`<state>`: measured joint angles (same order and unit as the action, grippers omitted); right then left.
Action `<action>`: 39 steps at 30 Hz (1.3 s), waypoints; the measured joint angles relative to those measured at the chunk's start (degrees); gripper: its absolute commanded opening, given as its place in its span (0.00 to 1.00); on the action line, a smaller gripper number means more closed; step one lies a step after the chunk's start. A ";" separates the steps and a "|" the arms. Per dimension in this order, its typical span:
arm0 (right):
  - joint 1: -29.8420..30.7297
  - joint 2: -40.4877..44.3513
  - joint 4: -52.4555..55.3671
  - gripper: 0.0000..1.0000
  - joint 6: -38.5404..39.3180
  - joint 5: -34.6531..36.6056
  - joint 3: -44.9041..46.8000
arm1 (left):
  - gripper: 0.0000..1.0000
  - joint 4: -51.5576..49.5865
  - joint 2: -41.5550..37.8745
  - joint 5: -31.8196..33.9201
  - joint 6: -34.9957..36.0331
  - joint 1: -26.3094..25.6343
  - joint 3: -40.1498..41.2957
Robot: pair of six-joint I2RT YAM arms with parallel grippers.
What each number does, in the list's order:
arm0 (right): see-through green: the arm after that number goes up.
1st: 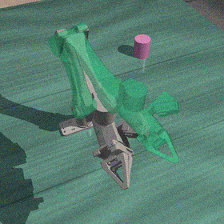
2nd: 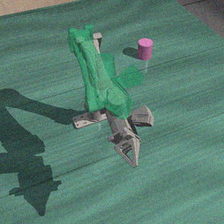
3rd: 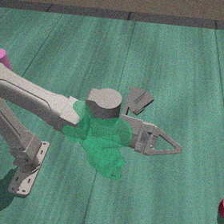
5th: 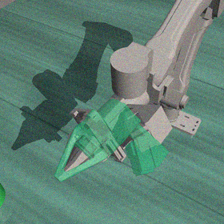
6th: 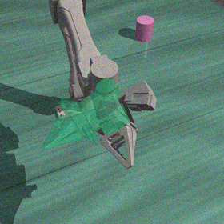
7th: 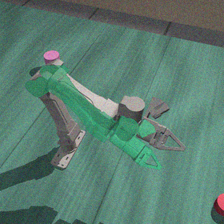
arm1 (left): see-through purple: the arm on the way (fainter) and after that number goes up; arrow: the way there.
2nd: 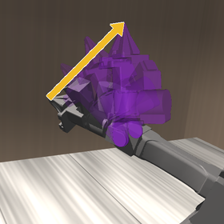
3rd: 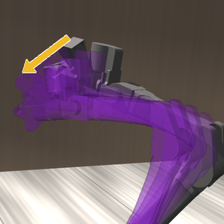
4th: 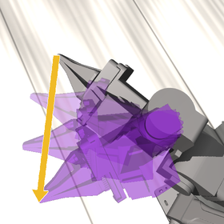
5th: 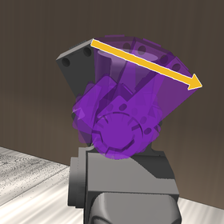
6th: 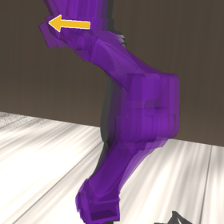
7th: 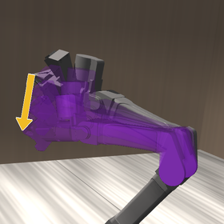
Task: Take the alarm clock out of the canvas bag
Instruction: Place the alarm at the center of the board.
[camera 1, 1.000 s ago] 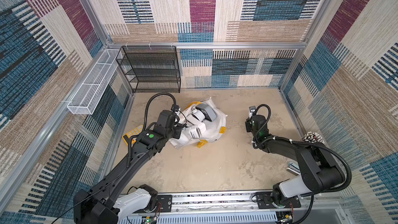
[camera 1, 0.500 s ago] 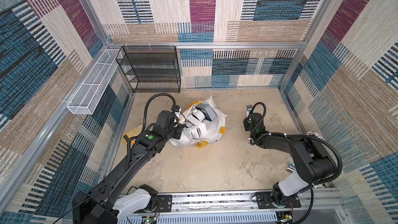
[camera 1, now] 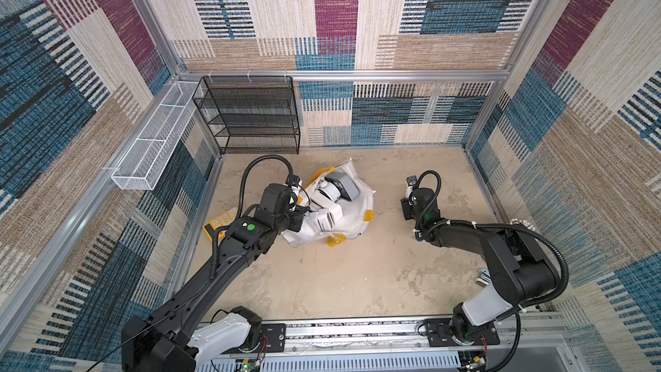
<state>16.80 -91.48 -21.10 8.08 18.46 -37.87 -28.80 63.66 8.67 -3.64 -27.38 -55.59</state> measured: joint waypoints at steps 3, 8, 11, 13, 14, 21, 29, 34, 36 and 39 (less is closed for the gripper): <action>-0.04 -0.28 0.07 0.59 -0.31 -0.46 0.00 | 0.00 0.09 0.11 -0.02 0.00 0.00 0.00; -0.02 -0.44 0.92 0.64 -0.48 -1.09 -0.55 | 0.00 0.09 0.13 -0.04 -0.02 0.00 0.00; -0.02 -0.44 1.36 0.65 -0.50 -1.46 -0.81 | 0.00 0.09 0.22 -0.07 -0.02 0.00 0.00; -0.02 -0.46 1.73 0.66 -0.55 -1.55 -1.09 | 0.00 0.11 0.26 -0.07 -0.02 0.00 0.00; -0.02 -0.50 1.70 0.67 -0.70 -1.55 -1.22 | 0.00 0.13 0.31 -0.09 -0.02 0.00 0.00; -0.02 -0.96 2.21 0.73 -1.14 -2.05 -1.64 | 0.00 0.22 0.39 -0.11 -0.04 0.00 0.00; -0.02 -0.85 2.27 0.79 -2.25 -3.06 -1.64 | 0.00 0.22 0.26 -0.37 -0.02 0.00 0.00; -0.02 -0.09 2.36 0.80 -3.10 -3.52 -1.64 | 0.00 0.22 0.26 -1.29 -0.02 0.00 0.00; -0.04 0.57 2.62 0.80 -3.50 -4.17 -1.64 | 0.00 0.26 0.24 -1.33 -0.02 0.00 0.11; -0.02 2.10 3.43 0.81 -4.46 -4.57 -1.64 | 0.00 0.28 0.20 -1.33 -0.02 0.00 0.22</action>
<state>16.78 -89.38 -17.67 3.62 13.89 -39.51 -28.51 63.86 7.33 -3.66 -27.38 -55.37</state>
